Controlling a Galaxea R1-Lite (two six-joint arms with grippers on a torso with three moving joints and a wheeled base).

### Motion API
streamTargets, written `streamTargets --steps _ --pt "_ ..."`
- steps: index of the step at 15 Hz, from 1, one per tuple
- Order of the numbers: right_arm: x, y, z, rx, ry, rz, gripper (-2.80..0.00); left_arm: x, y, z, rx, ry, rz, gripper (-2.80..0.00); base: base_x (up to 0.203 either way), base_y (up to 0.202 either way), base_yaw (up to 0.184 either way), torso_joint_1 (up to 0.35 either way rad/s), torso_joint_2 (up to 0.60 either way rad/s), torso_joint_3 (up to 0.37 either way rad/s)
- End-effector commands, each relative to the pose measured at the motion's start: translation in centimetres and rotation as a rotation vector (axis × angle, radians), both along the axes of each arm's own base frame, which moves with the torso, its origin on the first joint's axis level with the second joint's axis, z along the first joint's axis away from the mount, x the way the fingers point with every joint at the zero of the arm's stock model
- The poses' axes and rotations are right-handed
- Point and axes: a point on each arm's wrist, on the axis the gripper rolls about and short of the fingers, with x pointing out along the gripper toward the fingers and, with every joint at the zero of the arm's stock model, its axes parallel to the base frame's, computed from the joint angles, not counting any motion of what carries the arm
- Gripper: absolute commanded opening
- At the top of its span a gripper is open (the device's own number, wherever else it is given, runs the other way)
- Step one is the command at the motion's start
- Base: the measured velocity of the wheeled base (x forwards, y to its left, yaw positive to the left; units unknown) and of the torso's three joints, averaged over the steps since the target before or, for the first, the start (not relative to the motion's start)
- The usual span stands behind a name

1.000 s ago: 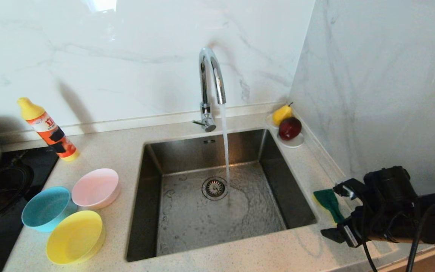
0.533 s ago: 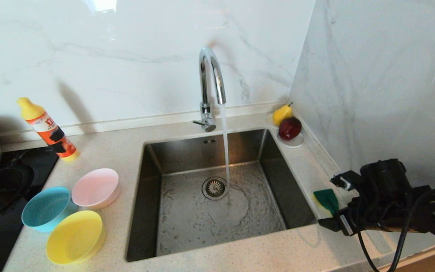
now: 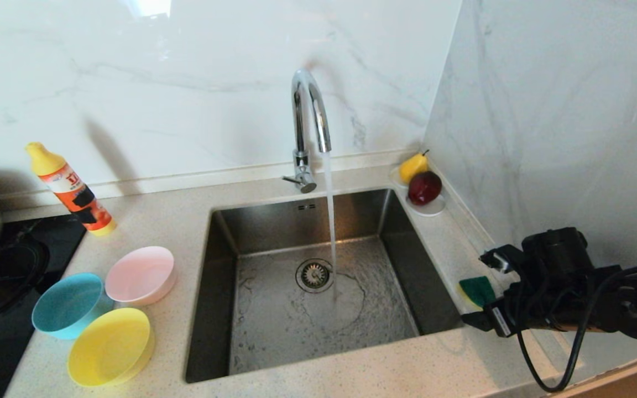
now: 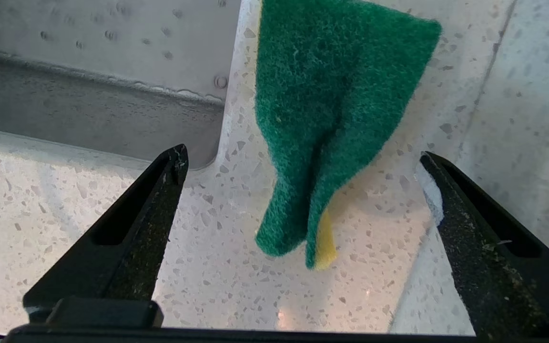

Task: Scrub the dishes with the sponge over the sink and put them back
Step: Pick up a bowl and the sponge

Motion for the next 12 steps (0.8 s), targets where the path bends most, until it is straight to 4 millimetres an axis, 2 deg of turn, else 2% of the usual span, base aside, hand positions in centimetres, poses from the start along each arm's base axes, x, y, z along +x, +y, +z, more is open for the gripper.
streamTargets --steps 1,5,6,12 --pt "0.2 -0.1 -0.2 -0.003 0.004 -0.005 0.0 0.1 0.0 -0.5 0.001 0.018 0.0 -2.8 0.0 0.0 0.0 0.0 0.0 0.0" --pt "0.5 -0.3 -0.2 -0.003 0.0 -0.012 0.0 0.1 0.0 -0.5 0.001 0.018 0.0 -2.8 0.0 0.0 0.0 0.0 0.0 0.0" --pt "0.6 -0.2 -0.2 -0.003 -0.002 -0.014 -2.8 0.1 0.0 -0.5 0.001 0.018 0.0 -2.8 0.0 0.0 0.0 0.0 0.0 0.0" --pt "1.2 -0.5 -0.4 -0.003 0.001 -0.024 -2.8 0.1 0.0 -0.5 0.001 0.018 0.0 -2.8 0.0 0.0 0.0 0.0 0.0 0.0"
